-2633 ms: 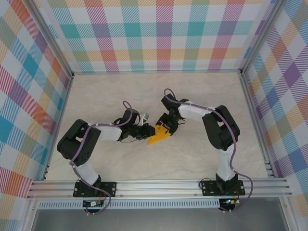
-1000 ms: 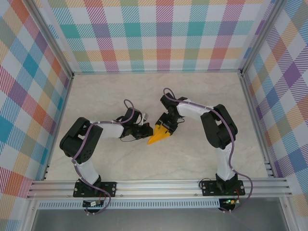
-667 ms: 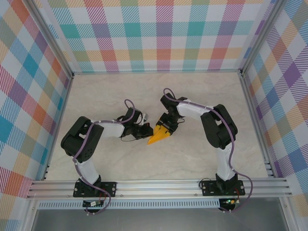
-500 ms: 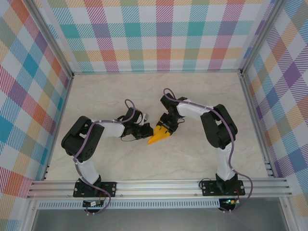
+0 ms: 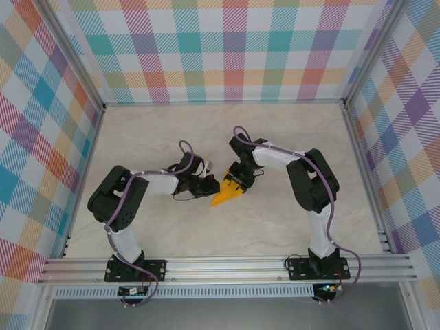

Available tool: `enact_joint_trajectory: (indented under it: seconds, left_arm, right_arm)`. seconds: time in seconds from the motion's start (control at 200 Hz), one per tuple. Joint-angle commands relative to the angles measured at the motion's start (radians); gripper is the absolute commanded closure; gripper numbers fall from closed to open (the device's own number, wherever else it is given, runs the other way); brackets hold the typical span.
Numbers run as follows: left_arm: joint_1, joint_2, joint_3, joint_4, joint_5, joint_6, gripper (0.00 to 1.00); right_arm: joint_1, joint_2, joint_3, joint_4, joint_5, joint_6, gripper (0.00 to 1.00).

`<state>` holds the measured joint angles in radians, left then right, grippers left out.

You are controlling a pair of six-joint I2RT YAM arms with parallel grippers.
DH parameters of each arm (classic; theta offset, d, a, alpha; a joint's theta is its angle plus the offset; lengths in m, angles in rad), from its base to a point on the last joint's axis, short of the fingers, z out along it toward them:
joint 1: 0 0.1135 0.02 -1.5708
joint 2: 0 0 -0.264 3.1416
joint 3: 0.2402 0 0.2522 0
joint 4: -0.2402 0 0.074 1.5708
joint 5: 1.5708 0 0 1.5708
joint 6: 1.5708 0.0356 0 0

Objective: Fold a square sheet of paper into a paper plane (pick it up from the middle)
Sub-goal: Fourth fold the wing at the center of the table.

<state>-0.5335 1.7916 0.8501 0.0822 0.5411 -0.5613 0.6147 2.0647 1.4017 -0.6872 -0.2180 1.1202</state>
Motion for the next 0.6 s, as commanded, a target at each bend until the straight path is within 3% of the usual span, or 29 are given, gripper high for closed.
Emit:
enact_joint_trajectory:
  seconds: [0.0, 0.365, 0.595]
  left_arm:
    - [-0.006, 0.015, 0.035, 0.036, 0.024, -0.016, 0.92]
    - [-0.010, 0.065, 0.053, 0.058, 0.046, -0.031, 0.94]
    - [-0.010, 0.070, 0.058, 0.016, -0.001, -0.013, 0.95]
  right_arm:
    - [0.008, 0.145, -0.087, -0.070, 0.086, -0.010, 0.54]
    - [0.008, 0.150, -0.086, -0.071, 0.085, -0.007, 0.54]
    - [0.008, 0.150, -0.083, -0.071, 0.083, -0.005, 0.54]
